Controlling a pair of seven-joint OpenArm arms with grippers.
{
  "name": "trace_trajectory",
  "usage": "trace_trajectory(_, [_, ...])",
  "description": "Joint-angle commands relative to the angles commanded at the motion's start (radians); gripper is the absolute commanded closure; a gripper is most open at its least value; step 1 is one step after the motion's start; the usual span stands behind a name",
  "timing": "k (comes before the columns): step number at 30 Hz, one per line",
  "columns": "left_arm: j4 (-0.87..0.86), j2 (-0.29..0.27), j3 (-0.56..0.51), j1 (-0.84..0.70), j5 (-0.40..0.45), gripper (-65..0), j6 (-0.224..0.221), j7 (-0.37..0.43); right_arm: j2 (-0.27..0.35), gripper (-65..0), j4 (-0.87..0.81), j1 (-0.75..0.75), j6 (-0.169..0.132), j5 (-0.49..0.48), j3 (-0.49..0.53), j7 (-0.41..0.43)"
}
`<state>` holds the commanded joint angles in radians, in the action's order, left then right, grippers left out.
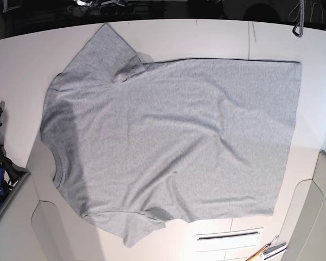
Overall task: Fold the T-shirt properly
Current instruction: 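Move both grippers from rest toward the grey T-shirt's shoulders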
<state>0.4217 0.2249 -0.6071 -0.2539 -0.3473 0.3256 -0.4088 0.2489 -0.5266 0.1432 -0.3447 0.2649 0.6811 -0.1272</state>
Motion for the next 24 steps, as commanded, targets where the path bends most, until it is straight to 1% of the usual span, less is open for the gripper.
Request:
trace_trajectory(2, [0.071, 0.027, 0.005, -0.045, -0.032, -1.7, 0.000, 0.000, 0.041, 0.0, -0.074, 0.038, 0.000, -0.037, 0.000, 0.000])
trace_trajectory(4, [0.146, 0.055, 0.036, -0.094, -0.038, -1.7, 0.000, -0.001, 0.085, 0.0, -0.154, 0.080, 0.000, -0.082, 0.000, 0.000])
trace_trajectory(6, [0.225, 0.076, 0.095, -0.148, -0.038, -1.7, 0.000, -0.017, 0.129, 0.0, -0.238, 0.126, 0.000, -0.113, 0.000, 0.000])
trace_trajectory(9, [0.352, 0.094, 0.215, -0.236, -0.038, -1.7, 0.001, -0.072, 0.200, 0.0, -0.364, 0.187, 0.000, -0.137, 0.000, 0.000])
trace_trajectory(11, [0.441, 0.094, 0.298, -0.298, -0.037, -1.7, 0.010, -0.101, 0.251, 0.0, -0.442, 0.225, 0.000, -0.155, 0.000, 0.000])
trace_trajectory(14, [0.567, 0.094, 0.407, -0.387, -0.038, -1.7, 0.081, -0.109, 0.322, 0.0, -0.557, 0.279, 0.000, -0.174, 0.000, 0.000])
trace_trajectory(15, [0.608, 0.094, 0.437, -0.417, -0.038, -1.7, 0.092, -0.109, 0.344, 0.0, -0.596, 0.297, 0.000, -0.181, 0.000, 0.000])
trace_trajectory(19, [0.777, 0.094, 0.535, -0.533, -0.037, -1.7, 0.090, -0.112, 0.433, 0.0, -0.764, 0.371, 0.000, -0.206, 0.000, 0.000])
trace_trajectory(24, [0.997, 0.093, 0.661, -0.667, -0.038, -1.7, 0.090, -0.113, 0.528, 0.0, -0.985, 0.450, 0.001, -0.206, -0.023, -0.003])
